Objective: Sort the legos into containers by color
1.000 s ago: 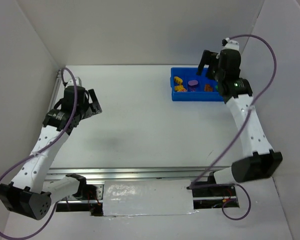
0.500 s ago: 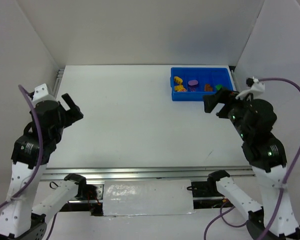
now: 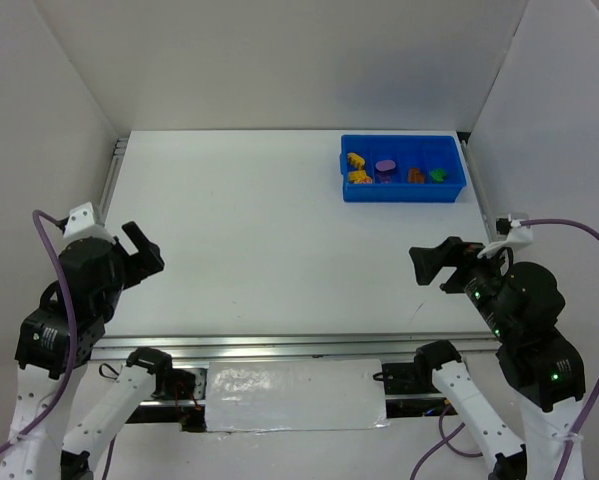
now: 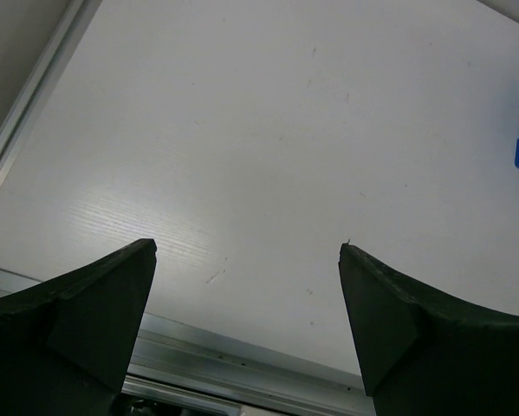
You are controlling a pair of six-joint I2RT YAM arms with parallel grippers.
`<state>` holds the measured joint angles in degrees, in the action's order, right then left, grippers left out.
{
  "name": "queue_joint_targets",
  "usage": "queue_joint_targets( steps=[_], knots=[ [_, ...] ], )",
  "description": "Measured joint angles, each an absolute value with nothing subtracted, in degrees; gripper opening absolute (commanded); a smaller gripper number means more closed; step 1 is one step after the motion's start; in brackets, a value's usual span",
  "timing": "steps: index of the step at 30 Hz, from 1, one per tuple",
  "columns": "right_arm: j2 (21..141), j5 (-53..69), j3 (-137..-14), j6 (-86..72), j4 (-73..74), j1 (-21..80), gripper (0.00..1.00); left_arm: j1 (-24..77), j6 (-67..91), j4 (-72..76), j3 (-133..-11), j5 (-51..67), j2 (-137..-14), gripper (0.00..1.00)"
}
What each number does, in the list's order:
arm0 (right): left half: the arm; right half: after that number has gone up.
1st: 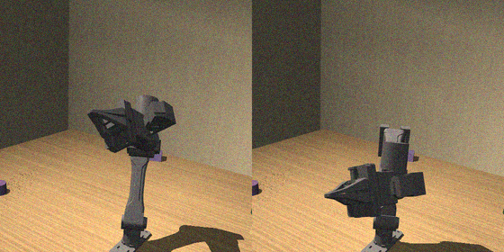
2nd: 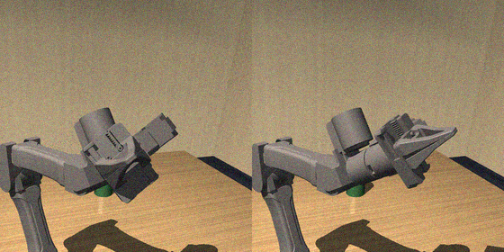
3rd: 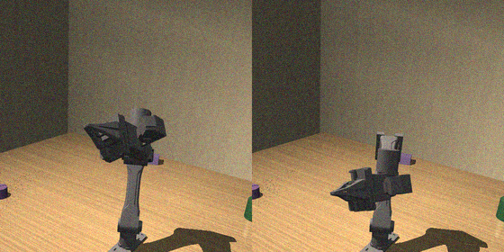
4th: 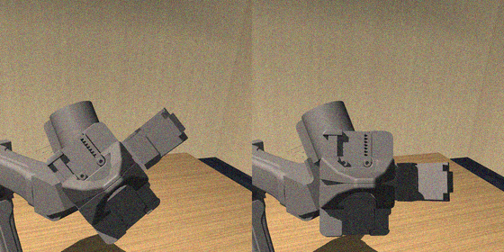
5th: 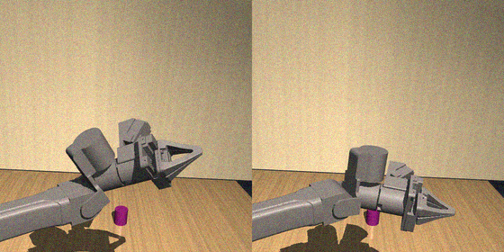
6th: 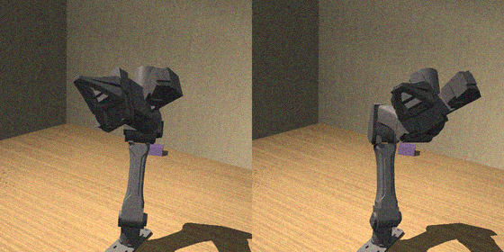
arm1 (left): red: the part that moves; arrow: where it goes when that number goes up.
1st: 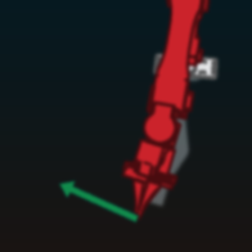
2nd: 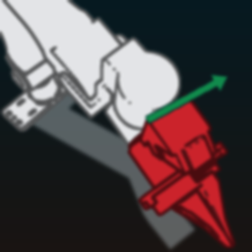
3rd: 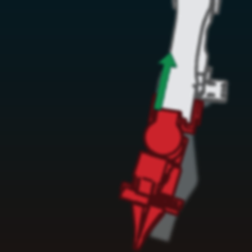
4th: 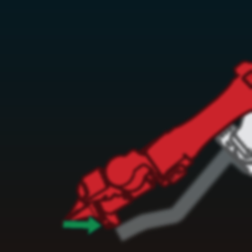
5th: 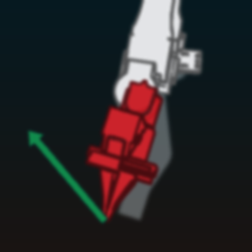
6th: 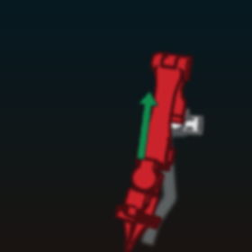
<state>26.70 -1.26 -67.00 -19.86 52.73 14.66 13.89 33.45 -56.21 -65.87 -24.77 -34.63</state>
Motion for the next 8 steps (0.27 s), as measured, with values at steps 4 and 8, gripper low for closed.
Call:
queue_joint_targets(
  steps=[4,8],
  knots=[
    [26.7,-1.4,-67.0,-19.6,52.8,14.7,1.0,13.9,33.5,-56.1,-65.6,-24.2,-35.1,0.99],
    [26.2,-1.5,-66.0,-19.7,52.0,14.7,1.0,13.9,33.7,-55.2,-64.9,-23.8,-35.4,0.99]
  ],
)
